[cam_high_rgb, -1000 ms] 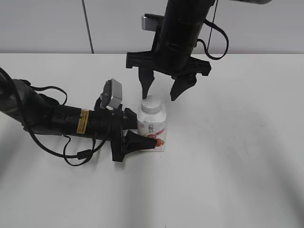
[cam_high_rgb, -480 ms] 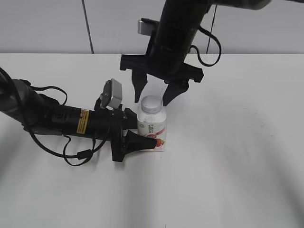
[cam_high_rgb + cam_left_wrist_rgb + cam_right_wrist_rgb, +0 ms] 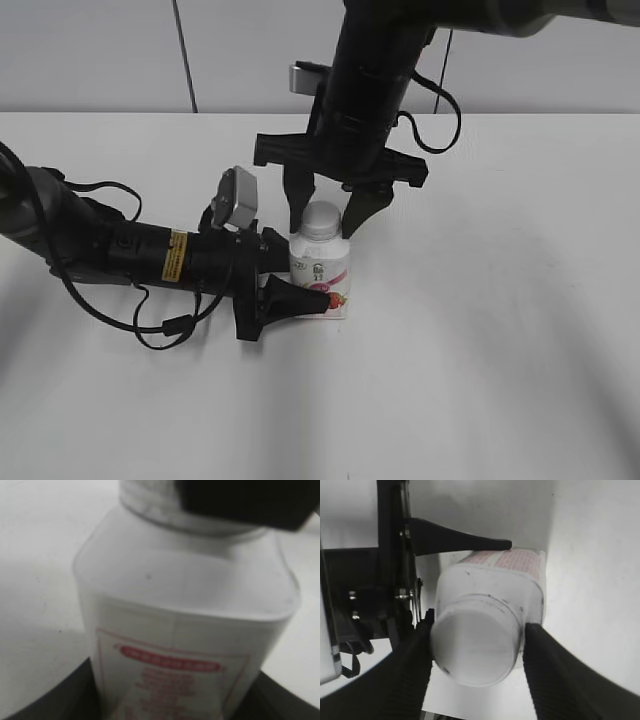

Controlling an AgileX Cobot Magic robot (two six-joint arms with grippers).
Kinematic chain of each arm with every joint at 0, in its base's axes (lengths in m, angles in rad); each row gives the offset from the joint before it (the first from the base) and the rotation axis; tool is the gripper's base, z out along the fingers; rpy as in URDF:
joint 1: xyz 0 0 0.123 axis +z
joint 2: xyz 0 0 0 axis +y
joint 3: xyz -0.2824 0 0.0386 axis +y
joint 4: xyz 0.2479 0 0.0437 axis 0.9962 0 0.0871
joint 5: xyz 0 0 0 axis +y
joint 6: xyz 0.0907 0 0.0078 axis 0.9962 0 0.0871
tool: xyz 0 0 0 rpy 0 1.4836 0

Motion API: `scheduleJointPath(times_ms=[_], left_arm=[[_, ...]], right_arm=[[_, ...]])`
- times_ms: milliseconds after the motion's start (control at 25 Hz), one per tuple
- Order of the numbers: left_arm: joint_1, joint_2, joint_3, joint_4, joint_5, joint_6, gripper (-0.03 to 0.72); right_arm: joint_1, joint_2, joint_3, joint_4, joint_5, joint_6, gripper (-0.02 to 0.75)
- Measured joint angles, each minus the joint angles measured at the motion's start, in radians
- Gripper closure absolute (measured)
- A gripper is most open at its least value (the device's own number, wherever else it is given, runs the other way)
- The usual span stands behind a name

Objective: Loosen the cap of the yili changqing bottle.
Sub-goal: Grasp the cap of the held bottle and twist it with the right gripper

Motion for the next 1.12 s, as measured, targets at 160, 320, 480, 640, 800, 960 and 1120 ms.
scheduleJointPath(times_ms=[160, 320, 480, 640, 800, 960, 1120], left_arm=[[0.0, 0.0, 0.0, 0.001, 0.002, 0.002, 0.278], [0.0, 0.0, 0.0, 0.001, 0.002, 0.003, 0.278], [0.0, 0.0, 0.0, 0.001, 0.002, 0.003, 0.278], [0.0, 0.0, 0.0, 0.0, -0.001, 0.002, 0.279], [0.0, 0.0, 0.0, 0.0, -0.001, 0.0, 0.28], [0.0, 0.0, 0.0, 0.0, -0.001, 0.0, 0.281], [0.0, 0.0, 0.0, 0.002, -0.002, 0.0, 0.286]], right_arm=[[0.0, 0.0, -0.001, -0.002, 0.004, 0.0, 0.33], [0.0, 0.0, -0.007, -0.003, 0.011, -0.01, 0.33], [0.0, 0.007, -0.028, -0.012, 0.03, -0.045, 0.335], [0.0, 0.014, -0.051, -0.019, 0.046, -0.098, 0.337], [0.0, 0.016, -0.052, -0.018, 0.05, -0.147, 0.337], [0.0, 0.016, -0.052, -0.018, 0.05, -0.227, 0.337], [0.0, 0.016, -0.053, -0.019, 0.05, -0.407, 0.338]])
